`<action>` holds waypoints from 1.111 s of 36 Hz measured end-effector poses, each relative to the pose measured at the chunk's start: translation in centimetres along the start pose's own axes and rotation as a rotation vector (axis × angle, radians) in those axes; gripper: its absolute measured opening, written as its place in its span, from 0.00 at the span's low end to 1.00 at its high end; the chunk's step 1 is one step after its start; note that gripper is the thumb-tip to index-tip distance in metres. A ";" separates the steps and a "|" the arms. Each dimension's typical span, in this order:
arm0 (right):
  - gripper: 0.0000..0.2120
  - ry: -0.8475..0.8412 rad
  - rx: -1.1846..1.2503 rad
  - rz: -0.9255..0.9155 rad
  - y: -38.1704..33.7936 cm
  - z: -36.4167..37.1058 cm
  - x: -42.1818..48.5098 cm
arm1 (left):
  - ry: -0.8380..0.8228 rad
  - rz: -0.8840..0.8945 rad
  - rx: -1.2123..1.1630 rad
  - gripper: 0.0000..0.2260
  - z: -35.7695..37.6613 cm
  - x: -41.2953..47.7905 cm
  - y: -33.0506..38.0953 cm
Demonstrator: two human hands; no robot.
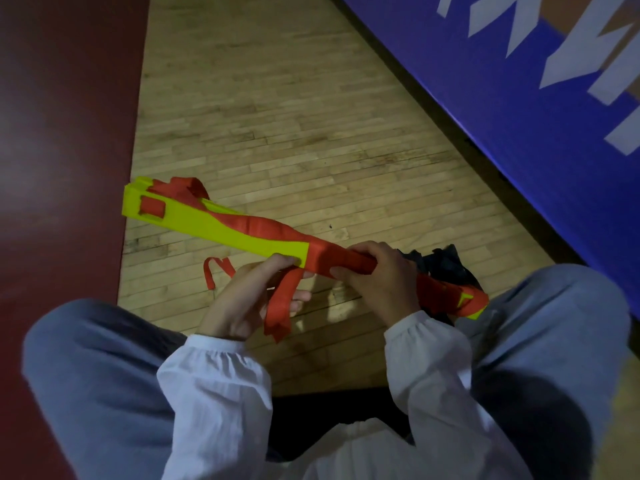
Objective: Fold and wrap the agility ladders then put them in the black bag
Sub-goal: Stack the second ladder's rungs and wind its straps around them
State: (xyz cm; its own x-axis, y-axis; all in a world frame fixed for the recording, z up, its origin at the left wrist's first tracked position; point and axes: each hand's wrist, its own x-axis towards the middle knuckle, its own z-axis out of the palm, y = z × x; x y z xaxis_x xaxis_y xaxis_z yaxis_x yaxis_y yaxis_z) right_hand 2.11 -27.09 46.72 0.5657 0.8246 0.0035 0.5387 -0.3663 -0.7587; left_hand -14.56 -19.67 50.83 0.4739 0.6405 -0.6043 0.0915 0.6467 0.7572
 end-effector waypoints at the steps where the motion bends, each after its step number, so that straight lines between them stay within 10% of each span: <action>1: 0.15 0.008 -0.001 0.001 -0.1 0.0 0.0 | 0.017 0.012 0.004 0.11 0.1 0.0 0.0; 12: 0.15 0.041 -0.012 -0.057 -0.7 0.7 -0.3 | 0.329 0.131 0.012 0.19 1.4 0.4 -0.3; 18: 0.18 -0.265 -0.034 -0.103 -0.4 0.0 0.1 | 0.419 0.144 0.105 0.22 1.1 0.4 -0.8; 40: 0.37 -0.412 0.117 0.030 -0.1 0.2 -0.3 | 0.041 0.105 0.104 0.22 0.9 -0.1 -0.1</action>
State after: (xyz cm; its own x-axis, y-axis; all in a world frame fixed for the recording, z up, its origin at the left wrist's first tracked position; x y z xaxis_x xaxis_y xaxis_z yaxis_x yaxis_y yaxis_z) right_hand 1.76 -27.22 46.72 0.2705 0.9262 -0.2625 0.4381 -0.3613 -0.8231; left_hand -13.86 -20.16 51.05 0.4495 0.7204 -0.5281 0.1341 0.5301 0.8372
